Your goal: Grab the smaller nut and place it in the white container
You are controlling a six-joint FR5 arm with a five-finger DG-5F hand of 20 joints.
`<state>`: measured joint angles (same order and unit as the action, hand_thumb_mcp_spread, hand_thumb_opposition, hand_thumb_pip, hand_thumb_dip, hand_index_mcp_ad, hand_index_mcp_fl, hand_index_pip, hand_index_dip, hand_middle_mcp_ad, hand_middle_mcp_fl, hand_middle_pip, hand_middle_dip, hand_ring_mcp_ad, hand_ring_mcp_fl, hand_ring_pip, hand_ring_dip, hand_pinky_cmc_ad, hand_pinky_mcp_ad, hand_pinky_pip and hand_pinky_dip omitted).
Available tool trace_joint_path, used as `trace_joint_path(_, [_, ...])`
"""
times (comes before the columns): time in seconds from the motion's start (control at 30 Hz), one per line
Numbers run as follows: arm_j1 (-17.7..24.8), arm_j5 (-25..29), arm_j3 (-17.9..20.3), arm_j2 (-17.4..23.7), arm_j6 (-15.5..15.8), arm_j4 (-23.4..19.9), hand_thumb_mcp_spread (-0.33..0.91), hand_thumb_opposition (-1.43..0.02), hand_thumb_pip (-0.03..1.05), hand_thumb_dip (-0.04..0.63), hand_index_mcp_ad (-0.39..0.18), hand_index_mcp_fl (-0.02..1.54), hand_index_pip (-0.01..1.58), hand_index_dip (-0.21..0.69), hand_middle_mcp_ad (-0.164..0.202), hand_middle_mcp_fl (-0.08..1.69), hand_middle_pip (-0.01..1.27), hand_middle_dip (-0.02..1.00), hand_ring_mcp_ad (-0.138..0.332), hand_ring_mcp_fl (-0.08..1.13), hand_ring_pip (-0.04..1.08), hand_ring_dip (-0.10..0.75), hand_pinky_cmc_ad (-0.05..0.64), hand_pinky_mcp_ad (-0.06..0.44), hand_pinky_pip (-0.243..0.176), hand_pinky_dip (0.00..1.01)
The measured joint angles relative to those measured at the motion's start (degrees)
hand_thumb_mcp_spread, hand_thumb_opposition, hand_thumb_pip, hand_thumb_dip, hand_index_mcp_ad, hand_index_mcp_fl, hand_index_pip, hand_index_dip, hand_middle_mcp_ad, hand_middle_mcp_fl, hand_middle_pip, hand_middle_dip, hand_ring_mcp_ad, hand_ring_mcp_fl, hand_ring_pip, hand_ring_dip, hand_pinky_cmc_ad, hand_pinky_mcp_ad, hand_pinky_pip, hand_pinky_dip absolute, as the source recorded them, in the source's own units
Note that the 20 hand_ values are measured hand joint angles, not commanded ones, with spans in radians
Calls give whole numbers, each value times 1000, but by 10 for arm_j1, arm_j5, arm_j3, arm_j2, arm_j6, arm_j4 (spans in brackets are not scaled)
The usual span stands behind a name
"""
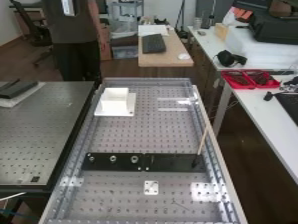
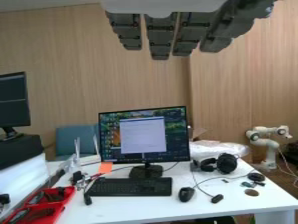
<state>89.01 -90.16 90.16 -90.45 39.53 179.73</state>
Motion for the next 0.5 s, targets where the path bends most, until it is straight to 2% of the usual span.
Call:
trace_joint_path(0.03, [0, 0, 0, 0, 0, 0, -3, -17, 30, 0, -10, 3, 7, 16, 65, 37, 12, 26, 33, 0, 30, 14, 37, 42, -12, 21])
trace_joint_path(0.1, [0, -1, 2, 1, 0, -2, 129, -159, 304, 37, -14, 7, 14, 51, 58, 42, 33, 31, 37, 2, 30, 17, 49, 49, -12, 40])
trace_joint_path(0.13, [0, -1, 2, 2, 0, -3, 183, -227, 356, 51, -23, 9, 19, 75, 58, 38, 47, 49, 35, 2, 24, 23, 58, 65, -12, 52])
trace_joint_path(0.2, [0, -1, 4, 3, 1, -3, 230, -379, 367, 54, -40, 9, 37, 148, 61, 37, 79, 108, 37, 0, 58, 40, 112, 136, -14, 103])
trace_joint_path(0.23, [0, -1, 4, 3, 1, -4, 246, -422, 379, 52, -44, 9, 35, 155, 61, 38, 84, 110, 40, 0, 52, 38, 148, 145, -14, 110])
trace_joint_path(0.3, [0, -1, 7, 5, 2, -6, 250, -532, 412, 54, -54, 9, 51, 202, 61, 45, 89, 134, 51, 0, 73, 54, 194, 202, -21, 131])
trace_joint_path(0.4, [0, -1, 11, 7, 2, -7, 248, -620, 415, 58, -56, 3, 59, 239, 59, 51, 108, 176, 75, -2, 73, 68, 265, 250, -37, 168])
trace_joint_path(0.5, [0, 0, 13, 8, 2, -7, 243, -649, 415, 54, -56, 9, 65, 283, 59, 51, 110, 192, 101, -2, 89, 84, 302, 265, -44, 185])
